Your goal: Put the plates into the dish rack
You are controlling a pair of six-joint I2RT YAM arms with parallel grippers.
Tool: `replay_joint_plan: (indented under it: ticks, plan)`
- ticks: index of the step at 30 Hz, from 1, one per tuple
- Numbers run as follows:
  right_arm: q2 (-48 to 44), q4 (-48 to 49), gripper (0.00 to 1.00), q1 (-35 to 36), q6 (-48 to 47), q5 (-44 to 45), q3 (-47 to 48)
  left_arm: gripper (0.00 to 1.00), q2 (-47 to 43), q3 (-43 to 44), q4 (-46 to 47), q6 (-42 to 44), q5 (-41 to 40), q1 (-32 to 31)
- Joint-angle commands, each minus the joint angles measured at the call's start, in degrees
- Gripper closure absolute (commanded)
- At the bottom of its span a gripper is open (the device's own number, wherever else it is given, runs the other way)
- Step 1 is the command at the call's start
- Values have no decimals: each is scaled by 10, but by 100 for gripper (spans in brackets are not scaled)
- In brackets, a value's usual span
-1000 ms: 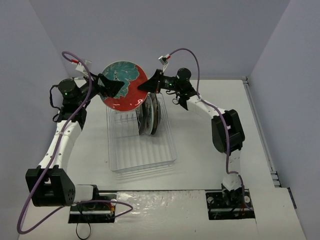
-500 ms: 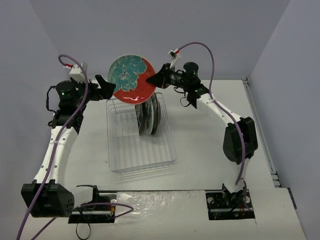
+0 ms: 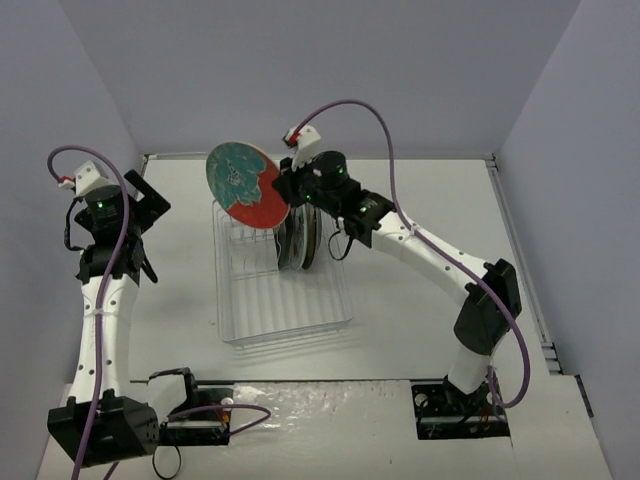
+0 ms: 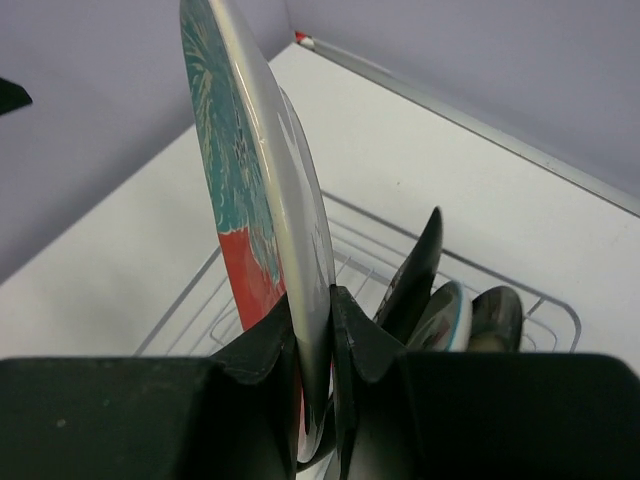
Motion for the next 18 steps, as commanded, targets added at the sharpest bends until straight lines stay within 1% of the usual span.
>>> replay_joint_plan:
  ticks: [1, 4, 7, 10, 12, 13, 18]
  plan:
    - [-47, 99, 100, 65, -68, 178, 64, 3, -25, 1, -46, -40, -118, 2]
    - [-34, 116, 100, 124, -145, 305, 70, 3, -33, -10, -59, -46, -129, 2]
    - [-17, 135, 100, 175, -187, 396, 81, 3, -38, -24, -56, -46, -124, 3]
    - [8, 165, 100, 202, -226, 491, 89, 3, -39, -32, -58, -46, -120, 5]
    - [21, 205, 100, 217, -256, 560, 85, 3, -40, -36, -60, -47, -121, 7]
    - [25, 212, 100, 222, -259, 588, 82, 3, -39, -37, -61, -47, -120, 8]
    - [60, 254, 100, 249, -269, 647, 85, 3, -38, -38, -61, -45, -108, 13]
